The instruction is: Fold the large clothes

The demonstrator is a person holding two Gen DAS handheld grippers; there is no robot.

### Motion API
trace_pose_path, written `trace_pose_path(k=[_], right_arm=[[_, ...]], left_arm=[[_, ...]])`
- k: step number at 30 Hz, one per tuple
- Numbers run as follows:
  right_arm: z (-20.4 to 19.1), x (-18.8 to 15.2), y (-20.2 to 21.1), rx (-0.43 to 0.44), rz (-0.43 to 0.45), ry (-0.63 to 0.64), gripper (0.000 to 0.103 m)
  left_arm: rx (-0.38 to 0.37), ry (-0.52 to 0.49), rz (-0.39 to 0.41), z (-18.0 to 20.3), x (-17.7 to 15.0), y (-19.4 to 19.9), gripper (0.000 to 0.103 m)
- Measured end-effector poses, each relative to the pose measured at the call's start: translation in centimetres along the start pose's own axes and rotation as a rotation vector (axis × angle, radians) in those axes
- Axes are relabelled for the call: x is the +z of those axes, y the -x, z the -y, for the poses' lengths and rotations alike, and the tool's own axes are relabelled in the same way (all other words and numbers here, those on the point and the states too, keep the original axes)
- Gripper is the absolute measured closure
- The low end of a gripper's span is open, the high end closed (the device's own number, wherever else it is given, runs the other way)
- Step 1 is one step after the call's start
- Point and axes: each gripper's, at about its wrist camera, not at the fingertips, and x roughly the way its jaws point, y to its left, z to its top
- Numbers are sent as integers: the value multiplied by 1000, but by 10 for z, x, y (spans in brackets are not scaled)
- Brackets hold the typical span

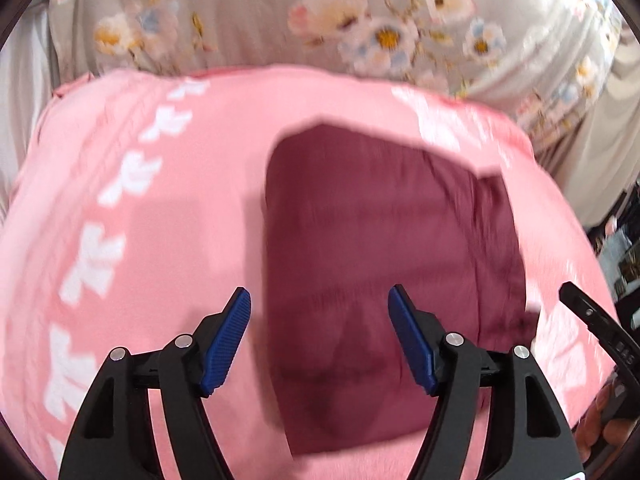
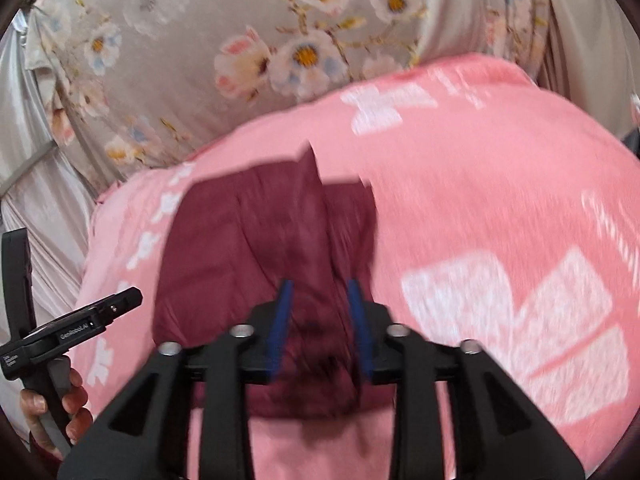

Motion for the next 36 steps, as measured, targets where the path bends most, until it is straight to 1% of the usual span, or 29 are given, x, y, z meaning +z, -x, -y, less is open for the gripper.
trace_pose_path(k=[2, 3, 5, 8, 9, 10, 11, 12, 13, 14, 15, 18, 20, 24, 29, 36], right_arm=[[-14, 25, -14, -14, 11, 49, 53], [-16, 33, -21, -18, 6, 51, 51], [-16, 52, -48, -9, -25, 13, 50], [-8, 64, -83, -29, -72, -57, 50], [-5, 64, -96, -24, -96, -76, 50], [-4, 62, -106, -11, -122, -86, 53], [-5, 61, -114, -3, -138, -84, 59], [-6, 57, -122, -1, -153, -72, 78], [-5, 54, -125, -14, -150, -65, 87], [-4, 52, -126, -26, -144, -61, 88], [0, 48, -127, -48, -130, -62, 92], [9, 41, -133, -98, -113, -69, 93], [14, 36, -139, -119, -120, -60, 93], [15, 26, -152, -151, -123, -33, 93], [14, 16, -164, -182, -113, -12, 93], [10, 10, -171, -229, -88, 37, 93]], left_arm=[[23, 5, 20, -1, 21, -3, 35], [35, 11, 20, -3, 32, -8, 35], [50, 24, 6, -1, 49, -21, 35], [82, 31, -14, 0, 65, -41, 35], [92, 25, -18, 3, 67, -48, 35], [104, 21, -25, 4, 68, -56, 35], [108, 21, -32, 6, 69, -62, 35], [107, 22, -43, 8, 68, -70, 35], [112, 23, -55, 10, 67, -79, 35], [113, 22, -60, 10, 68, -84, 35], [116, 18, -65, 13, 66, -92, 35], [134, -4, -66, 20, 61, -109, 33], [140, -18, -61, 25, 56, -118, 31], [157, -34, -54, 32, 49, -133, 30], [165, -25, -37, 33, 45, -143, 26], [214, -43, 8, 40, 39, -153, 24]])
